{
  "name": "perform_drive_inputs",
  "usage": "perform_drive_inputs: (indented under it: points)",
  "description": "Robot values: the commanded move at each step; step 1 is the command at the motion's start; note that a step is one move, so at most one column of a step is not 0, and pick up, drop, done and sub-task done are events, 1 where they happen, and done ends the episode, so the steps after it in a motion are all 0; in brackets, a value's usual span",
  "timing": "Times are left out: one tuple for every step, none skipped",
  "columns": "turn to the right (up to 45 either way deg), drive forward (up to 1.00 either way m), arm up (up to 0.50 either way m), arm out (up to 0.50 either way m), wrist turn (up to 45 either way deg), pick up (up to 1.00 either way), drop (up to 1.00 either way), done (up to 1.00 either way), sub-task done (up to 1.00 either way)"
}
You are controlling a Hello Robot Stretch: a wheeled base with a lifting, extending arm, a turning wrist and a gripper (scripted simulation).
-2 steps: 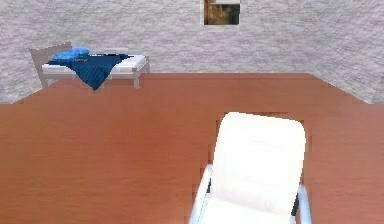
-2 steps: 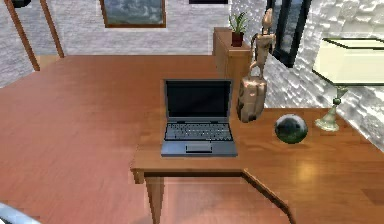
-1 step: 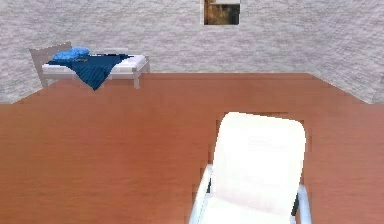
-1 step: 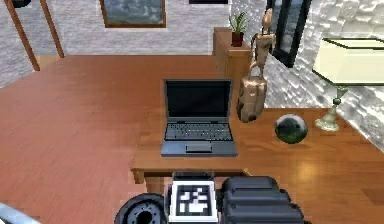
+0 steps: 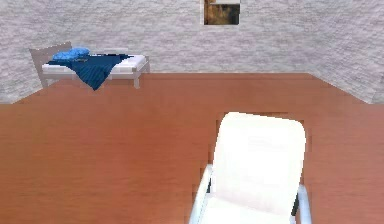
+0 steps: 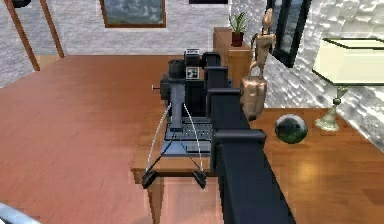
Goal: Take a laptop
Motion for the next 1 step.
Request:
perform_drive_inputs:
  points:
    - [0.0,0.0,0.0,0.0,45.0,0.0,0.0,0.0,0.0]
